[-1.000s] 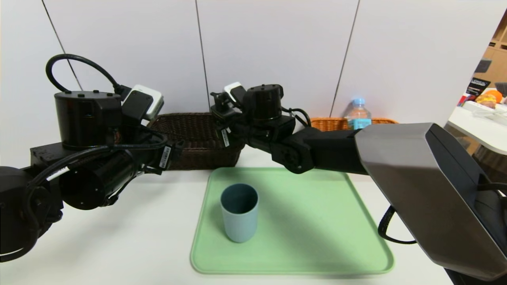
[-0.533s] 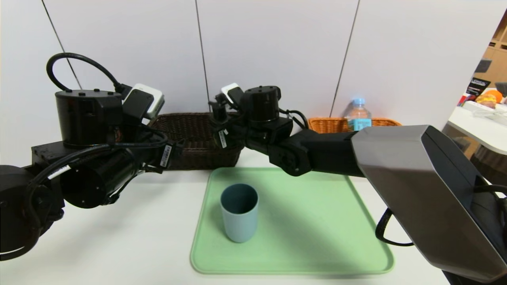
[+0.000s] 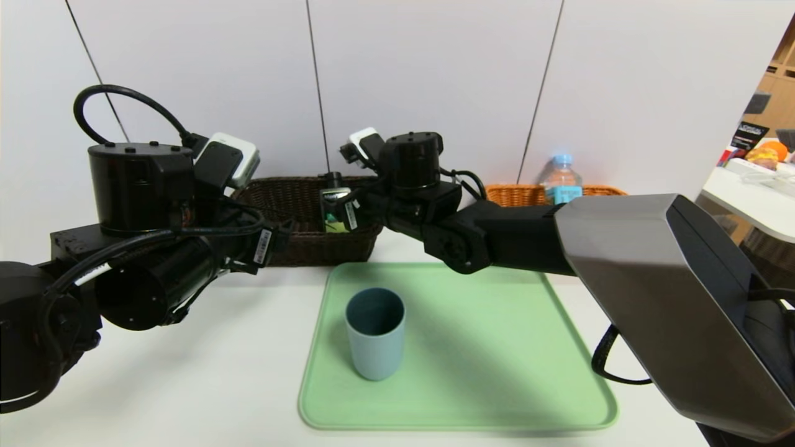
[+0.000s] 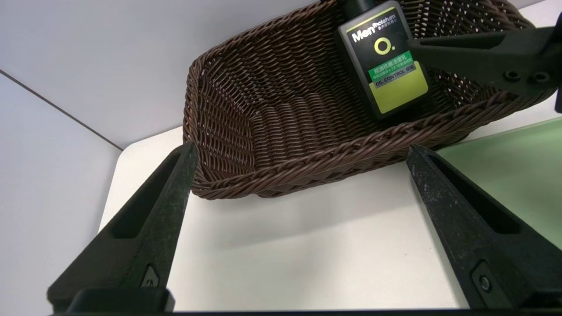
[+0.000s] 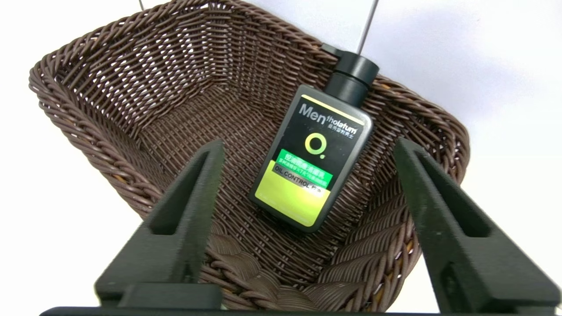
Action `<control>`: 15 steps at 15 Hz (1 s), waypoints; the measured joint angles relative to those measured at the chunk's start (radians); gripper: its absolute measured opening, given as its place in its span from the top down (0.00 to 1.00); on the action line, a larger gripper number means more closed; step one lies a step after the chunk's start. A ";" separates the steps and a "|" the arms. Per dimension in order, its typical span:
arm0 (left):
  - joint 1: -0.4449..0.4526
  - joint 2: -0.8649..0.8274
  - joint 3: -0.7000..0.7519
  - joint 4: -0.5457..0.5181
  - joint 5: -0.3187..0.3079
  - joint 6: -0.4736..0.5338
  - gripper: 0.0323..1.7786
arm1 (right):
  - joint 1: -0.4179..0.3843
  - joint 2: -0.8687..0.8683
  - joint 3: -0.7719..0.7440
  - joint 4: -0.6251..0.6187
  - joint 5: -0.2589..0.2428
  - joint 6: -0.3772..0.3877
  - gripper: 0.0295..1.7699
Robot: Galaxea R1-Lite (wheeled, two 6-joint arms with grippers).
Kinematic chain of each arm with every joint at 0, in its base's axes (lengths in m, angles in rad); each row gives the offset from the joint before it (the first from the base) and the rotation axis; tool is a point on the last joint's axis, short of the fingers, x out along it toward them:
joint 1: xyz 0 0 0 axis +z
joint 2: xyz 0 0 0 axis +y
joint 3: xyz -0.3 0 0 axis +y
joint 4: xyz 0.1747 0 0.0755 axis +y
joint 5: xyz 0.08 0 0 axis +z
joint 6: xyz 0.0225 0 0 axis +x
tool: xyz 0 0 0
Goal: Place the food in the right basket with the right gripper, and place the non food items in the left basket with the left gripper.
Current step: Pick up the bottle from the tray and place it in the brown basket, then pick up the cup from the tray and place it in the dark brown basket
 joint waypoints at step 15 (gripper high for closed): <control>-0.004 0.029 -0.128 -0.017 -0.106 -0.221 0.05 | 0.024 -0.250 0.084 0.081 -0.201 0.046 0.06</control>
